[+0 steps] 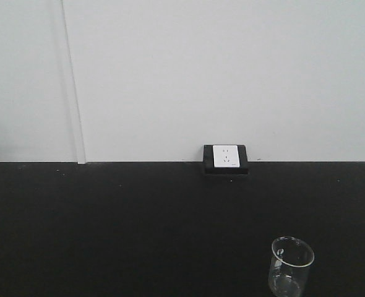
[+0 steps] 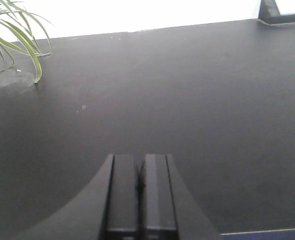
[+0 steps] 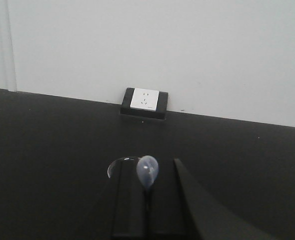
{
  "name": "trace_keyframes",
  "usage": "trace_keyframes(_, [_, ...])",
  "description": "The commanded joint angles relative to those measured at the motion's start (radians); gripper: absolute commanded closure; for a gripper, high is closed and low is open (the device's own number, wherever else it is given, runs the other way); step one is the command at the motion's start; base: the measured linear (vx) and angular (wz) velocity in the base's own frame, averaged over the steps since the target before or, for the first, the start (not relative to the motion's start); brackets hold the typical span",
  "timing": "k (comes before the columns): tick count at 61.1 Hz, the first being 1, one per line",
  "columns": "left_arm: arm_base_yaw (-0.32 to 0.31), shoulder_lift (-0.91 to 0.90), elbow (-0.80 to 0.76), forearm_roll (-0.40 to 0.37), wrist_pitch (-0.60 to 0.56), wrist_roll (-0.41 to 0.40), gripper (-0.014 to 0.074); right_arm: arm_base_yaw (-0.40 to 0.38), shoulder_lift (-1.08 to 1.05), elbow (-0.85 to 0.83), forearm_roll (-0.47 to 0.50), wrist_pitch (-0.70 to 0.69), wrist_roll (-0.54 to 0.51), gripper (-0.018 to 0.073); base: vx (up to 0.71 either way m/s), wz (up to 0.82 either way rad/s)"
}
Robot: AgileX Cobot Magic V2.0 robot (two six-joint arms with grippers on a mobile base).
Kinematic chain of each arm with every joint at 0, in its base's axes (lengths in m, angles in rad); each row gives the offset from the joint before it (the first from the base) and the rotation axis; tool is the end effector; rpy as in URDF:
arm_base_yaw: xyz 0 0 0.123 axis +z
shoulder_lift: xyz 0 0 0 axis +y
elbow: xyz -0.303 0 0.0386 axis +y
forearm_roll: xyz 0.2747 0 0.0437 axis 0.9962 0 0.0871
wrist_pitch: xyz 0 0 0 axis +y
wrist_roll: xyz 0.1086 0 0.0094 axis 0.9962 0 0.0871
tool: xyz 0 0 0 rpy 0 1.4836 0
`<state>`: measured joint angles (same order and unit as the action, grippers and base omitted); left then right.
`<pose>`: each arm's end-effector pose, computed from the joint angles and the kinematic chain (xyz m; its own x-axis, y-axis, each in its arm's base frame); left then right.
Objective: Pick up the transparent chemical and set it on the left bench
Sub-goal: 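Lift the dropper pipette out of the beaker with the right gripper, then drive the base to the bench with the white bins, holding the dropper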
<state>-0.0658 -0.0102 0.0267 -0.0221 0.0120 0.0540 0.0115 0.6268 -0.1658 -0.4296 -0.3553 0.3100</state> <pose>0.0807 -0.0053 0.2040 0.0606 0.0280 -0.9978 0.0641 0.9974 0.0319 0.1502 0.0175 0.2436 -0.0333 -0.0949 -0.9949 -0.1600 0.9831 -0.0885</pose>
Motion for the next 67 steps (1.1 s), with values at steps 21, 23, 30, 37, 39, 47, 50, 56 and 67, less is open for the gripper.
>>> trace_keyframes(21, [-0.002, -0.019, 0.016, -0.001, -0.078, -0.008, 0.06, -0.003, -0.002, -0.029, 0.006, -0.072, -0.002, 0.0564, -0.01, 0.0])
trace_keyframes(23, [-0.002, -0.019, 0.016, -0.001, -0.078, -0.008, 0.06, -0.003, -0.002, -0.029, 0.006, -0.072, -0.002, 0.0564, -0.04, -0.01])
trace_keyframes(30, [-0.002, -0.019, 0.016, -0.001, -0.078, -0.008, 0.06, -0.003, -0.002, -0.029, 0.006, -0.072, -0.002, 0.0564, -0.07, -0.05])
trace_keyframes(37, [-0.002, -0.019, 0.016, -0.001, -0.078, -0.008, 0.06, -0.003, -0.002, -0.029, 0.006, -0.072, -0.002, 0.0564, -0.14, -0.08])
trace_keyframes(39, [-0.002, -0.019, 0.016, -0.001, -0.078, -0.008, 0.06, -0.003, -0.002, -0.029, 0.006, -0.072, -0.002, 0.0564, -0.2, -0.09])
trace_keyframes(47, [-0.002, -0.019, 0.016, -0.001, -0.078, -0.008, 0.06, -0.003, -0.002, -0.029, 0.006, -0.072, -0.002, 0.0564, -0.26, -0.09])
trace_keyframes(50, [-0.002, -0.019, 0.016, -0.001, -0.078, -0.008, 0.06, -0.003, -0.002, -0.029, 0.006, -0.072, -0.002, 0.0564, -0.3, -0.09])
trace_keyframes(56, [-0.002, -0.019, 0.016, -0.001, -0.078, -0.008, 0.06, -0.003, -0.002, -0.029, 0.006, -0.072, -0.002, 0.0564, -0.32, -0.08])
trace_keyframes(67, [-0.002, -0.019, 0.016, -0.001, -0.078, -0.008, 0.06, -0.003, -0.002, -0.029, 0.006, -0.073, -0.002, 0.0564, -0.36, -0.03])
